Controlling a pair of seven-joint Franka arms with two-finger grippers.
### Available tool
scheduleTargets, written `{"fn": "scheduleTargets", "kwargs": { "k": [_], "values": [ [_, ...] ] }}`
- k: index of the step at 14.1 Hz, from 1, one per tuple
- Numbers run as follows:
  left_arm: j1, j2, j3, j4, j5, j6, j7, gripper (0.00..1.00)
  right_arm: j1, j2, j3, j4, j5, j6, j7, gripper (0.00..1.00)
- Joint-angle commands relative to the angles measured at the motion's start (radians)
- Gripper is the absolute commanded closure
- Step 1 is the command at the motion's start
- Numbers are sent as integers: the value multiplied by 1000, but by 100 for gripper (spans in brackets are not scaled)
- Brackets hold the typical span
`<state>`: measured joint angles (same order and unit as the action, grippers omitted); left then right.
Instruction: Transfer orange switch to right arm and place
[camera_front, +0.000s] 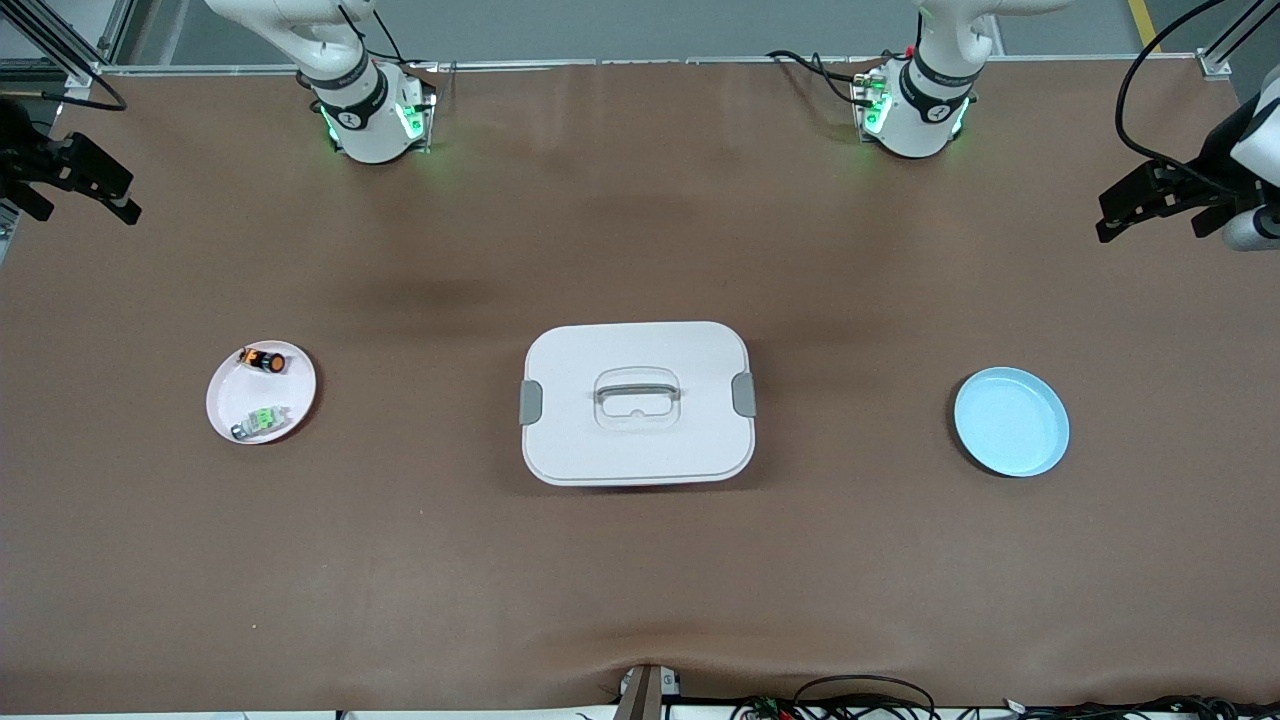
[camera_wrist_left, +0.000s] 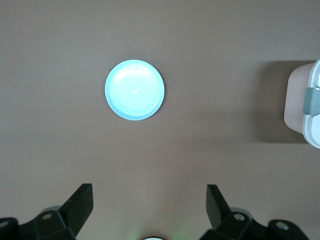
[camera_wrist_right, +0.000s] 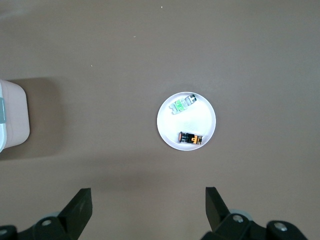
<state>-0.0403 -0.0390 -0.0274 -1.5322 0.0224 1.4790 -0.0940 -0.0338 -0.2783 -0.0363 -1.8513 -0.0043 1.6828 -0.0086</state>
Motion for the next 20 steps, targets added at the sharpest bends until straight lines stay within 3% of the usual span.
{"fn": "scheduleTargets", "kwargs": {
  "k": [1,20],
  "values": [
    [0,25,1,37,17,-11,25,0,-6,14,6,27,4,-6,1,0],
    [-7,27,-2,35,19,-16,23,0,-5,27,7,44,4,-6,2,0]
  ]
}}
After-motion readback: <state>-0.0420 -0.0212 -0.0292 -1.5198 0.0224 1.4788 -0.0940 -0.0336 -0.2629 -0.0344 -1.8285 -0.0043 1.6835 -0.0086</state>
